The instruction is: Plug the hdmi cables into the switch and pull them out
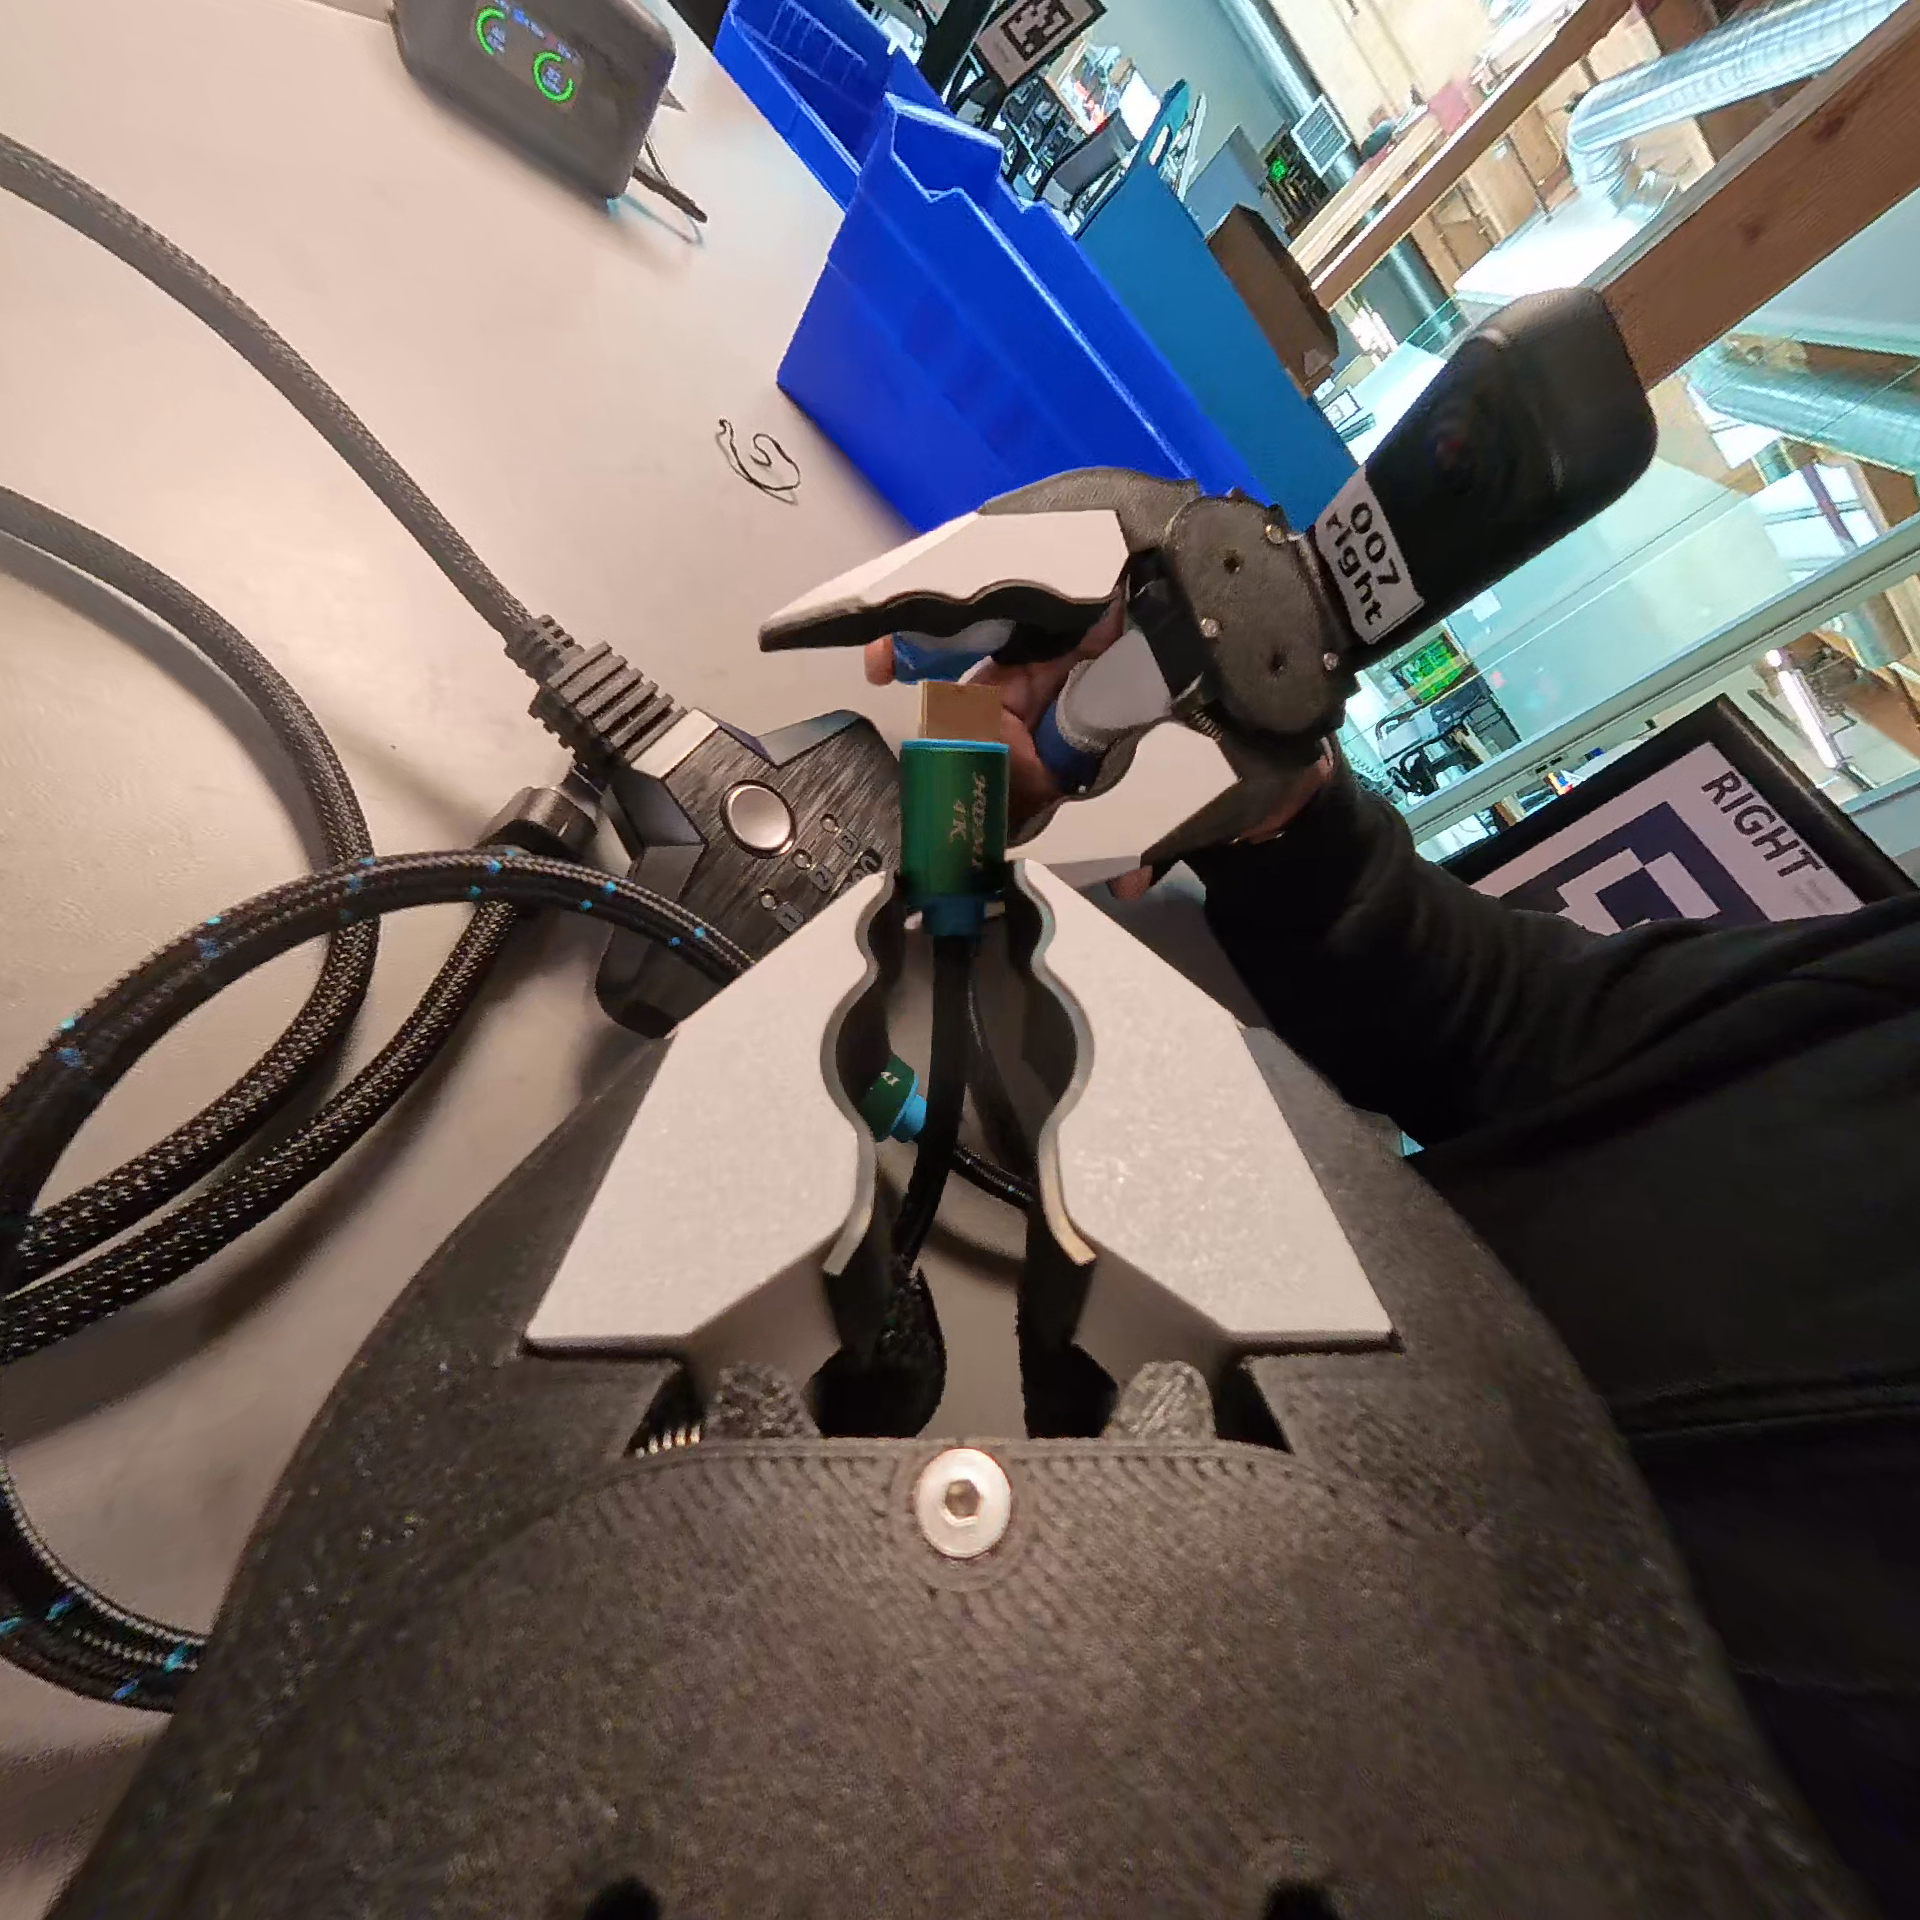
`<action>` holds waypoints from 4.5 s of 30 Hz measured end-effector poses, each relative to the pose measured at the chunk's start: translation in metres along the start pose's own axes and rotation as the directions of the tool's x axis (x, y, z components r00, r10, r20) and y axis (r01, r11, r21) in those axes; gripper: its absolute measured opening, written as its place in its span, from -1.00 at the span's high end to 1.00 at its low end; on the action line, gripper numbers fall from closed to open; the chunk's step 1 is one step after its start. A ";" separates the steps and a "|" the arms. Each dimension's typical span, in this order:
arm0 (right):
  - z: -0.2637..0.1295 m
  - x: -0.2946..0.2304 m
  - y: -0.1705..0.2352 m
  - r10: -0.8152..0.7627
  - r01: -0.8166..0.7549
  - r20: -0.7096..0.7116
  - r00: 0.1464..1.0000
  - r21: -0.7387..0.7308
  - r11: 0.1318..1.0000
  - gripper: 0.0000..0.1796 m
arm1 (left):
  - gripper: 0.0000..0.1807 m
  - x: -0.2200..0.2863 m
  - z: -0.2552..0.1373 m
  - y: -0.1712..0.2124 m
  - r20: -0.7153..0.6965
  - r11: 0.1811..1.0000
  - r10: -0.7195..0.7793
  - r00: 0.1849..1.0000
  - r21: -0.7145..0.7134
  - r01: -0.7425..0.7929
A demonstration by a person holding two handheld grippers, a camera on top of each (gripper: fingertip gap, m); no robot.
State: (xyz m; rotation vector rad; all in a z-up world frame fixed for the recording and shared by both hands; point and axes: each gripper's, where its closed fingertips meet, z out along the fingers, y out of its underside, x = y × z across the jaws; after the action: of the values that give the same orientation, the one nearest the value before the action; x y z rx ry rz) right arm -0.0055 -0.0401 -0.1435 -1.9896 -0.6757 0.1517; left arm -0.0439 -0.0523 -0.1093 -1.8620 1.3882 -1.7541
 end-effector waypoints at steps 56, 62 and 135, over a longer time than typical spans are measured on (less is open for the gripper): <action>-0.006 0.030 0.012 -0.050 0.036 -0.186 0.981 -0.076 0.996 0.40 | 0.79 -0.024 0.004 0.017 0.133 0.996 0.001 0.991 -0.084 0.011; -0.006 0.031 0.012 -0.044 0.030 -0.193 0.980 -0.076 0.997 0.40 | 0.79 -0.024 0.004 0.016 0.128 0.997 -0.029 0.991 -0.071 0.039; -0.017 0.021 0.006 -0.070 0.063 -0.101 0.992 -0.071 0.995 0.37 | 0.68 -0.009 -0.021 -0.019 0.112 0.997 -0.044 0.993 0.065 0.037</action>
State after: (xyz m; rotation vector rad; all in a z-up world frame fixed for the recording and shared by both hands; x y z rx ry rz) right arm 0.0212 -0.0444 -0.1369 -2.0218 -0.6872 -0.0144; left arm -0.0518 -0.0269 -0.0964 -1.9365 1.2484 -1.6624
